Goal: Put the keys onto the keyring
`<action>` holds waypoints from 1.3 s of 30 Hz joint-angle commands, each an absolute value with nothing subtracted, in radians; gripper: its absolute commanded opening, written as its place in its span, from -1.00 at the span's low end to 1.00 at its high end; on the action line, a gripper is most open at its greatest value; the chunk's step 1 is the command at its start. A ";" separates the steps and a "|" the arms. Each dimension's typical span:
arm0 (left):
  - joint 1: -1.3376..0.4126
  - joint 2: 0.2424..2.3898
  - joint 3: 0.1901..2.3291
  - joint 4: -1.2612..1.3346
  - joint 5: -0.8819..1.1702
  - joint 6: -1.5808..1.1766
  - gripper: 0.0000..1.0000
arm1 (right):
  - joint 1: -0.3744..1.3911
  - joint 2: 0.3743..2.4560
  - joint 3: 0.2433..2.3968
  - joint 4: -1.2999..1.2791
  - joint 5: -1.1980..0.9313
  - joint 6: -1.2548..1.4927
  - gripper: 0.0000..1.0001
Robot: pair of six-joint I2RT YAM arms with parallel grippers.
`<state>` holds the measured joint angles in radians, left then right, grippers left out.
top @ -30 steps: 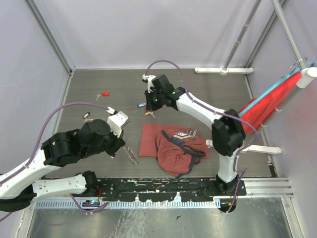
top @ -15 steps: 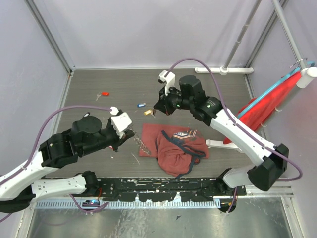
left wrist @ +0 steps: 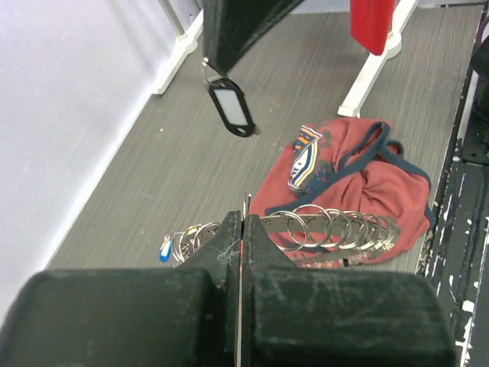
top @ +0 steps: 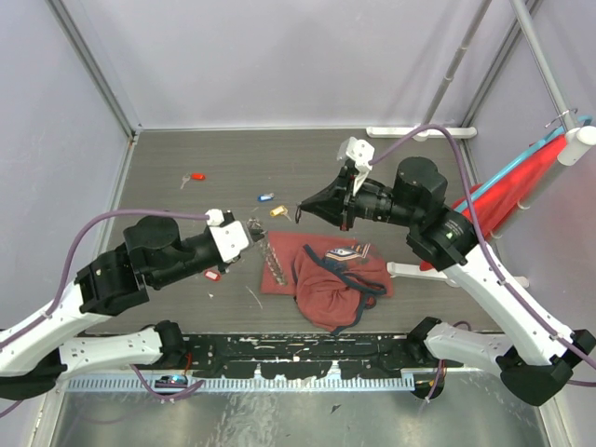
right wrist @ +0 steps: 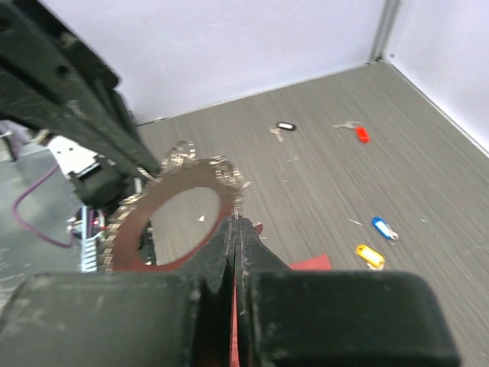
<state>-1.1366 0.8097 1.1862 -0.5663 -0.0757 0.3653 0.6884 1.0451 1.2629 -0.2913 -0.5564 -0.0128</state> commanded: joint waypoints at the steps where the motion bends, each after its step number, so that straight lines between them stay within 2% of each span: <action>1: -1.135 0.829 1.211 -0.442 -0.049 0.384 -1.00 | 0.700 1.033 1.309 -0.314 -0.666 0.007 -0.99; 5: -1.135 0.840 1.214 -0.401 -0.032 0.354 -1.00 | 0.701 1.025 1.359 -0.379 -0.644 0.002 -0.99; 13: -1.135 0.864 1.216 -0.348 -0.001 0.309 -1.00 | 0.701 1.021 1.360 -0.411 -0.733 -0.035 -0.99; 19: -1.134 0.884 1.218 -0.329 0.008 0.289 -1.00 | 0.701 1.044 1.355 -0.379 -0.813 -0.036 -0.99; 39: -1.136 0.904 1.227 -0.326 0.004 0.263 -1.00 | 0.700 1.081 1.338 -0.321 -0.854 -0.006 -0.99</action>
<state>-1.1366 0.9020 1.1870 -0.3992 -0.0086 0.2813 0.6983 1.0790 1.3170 -0.3733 -0.8326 -0.0204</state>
